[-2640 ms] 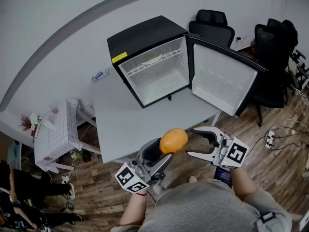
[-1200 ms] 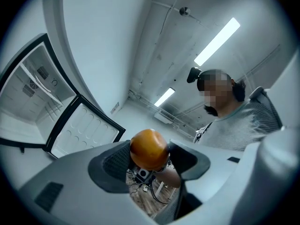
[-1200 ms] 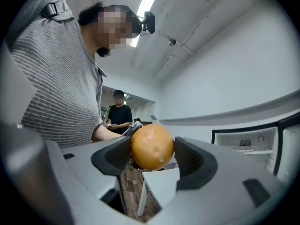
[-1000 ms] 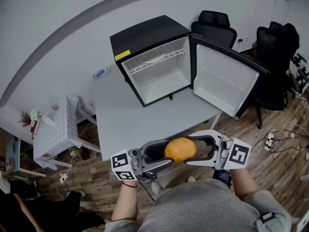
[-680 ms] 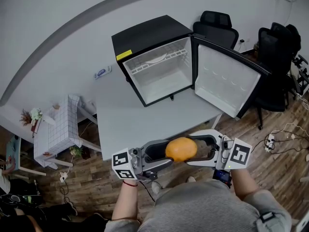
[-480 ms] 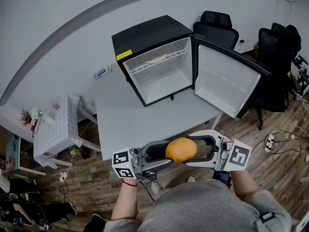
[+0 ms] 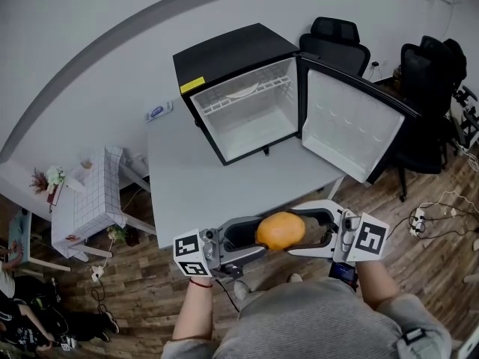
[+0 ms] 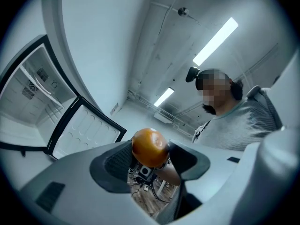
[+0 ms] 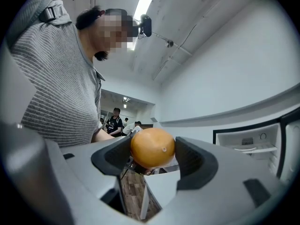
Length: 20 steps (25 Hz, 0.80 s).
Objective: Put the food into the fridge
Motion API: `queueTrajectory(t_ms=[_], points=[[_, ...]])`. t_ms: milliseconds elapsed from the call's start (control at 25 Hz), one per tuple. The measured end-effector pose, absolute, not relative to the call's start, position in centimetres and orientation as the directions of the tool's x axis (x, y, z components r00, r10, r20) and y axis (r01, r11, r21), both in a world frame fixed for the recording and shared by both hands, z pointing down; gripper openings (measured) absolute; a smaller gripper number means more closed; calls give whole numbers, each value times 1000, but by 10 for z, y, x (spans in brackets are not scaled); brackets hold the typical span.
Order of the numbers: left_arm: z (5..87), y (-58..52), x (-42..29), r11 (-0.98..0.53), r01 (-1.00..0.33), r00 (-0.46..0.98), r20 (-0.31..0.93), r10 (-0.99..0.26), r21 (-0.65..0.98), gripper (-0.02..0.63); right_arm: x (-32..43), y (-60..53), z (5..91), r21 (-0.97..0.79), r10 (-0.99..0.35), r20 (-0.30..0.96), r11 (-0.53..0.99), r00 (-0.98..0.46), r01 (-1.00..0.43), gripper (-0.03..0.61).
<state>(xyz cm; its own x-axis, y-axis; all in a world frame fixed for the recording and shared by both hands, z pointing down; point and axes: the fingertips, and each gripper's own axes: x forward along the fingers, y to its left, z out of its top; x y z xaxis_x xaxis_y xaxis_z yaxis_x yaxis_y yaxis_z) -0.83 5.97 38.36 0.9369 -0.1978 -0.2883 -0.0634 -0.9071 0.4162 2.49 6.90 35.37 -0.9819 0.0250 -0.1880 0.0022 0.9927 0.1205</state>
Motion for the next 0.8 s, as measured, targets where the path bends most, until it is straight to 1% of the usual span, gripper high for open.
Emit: queueTrajectory(t_ms=[160,240,400,440,480,560,600,800], points=[[382,57,-12,-918,-100,939,-269,-214,385,253,29,65,350,106,17,-211,994,-977,-6,300],[380,53,-18,-923,-140,932,-267,-245,358,253,31,61,348,106,1,-220,994,-975,-23,300],[372,39,-36,-921,-320,892,-256,-372,222,250,39,46,351,104,-66,-216,990,-974,-90,300],[370,37,-38,-914,-364,884,-244,-399,177,228,41,42,352,103,-83,-215,989,-973,-107,299],[369,36,-40,-906,-400,876,-234,-422,136,179,42,38,353,103,-99,-212,987,-972,-123,299],[367,34,-40,-891,-448,863,-222,-454,78,47,43,31,356,104,-129,-204,983,-970,-152,299],[367,34,-40,-883,-466,857,-216,-467,60,15,43,29,357,104,-142,-202,981,-969,-165,300],[378,30,-34,-812,-581,809,-139,-571,-50,11,42,14,363,109,-232,-192,960,-953,-256,299]])
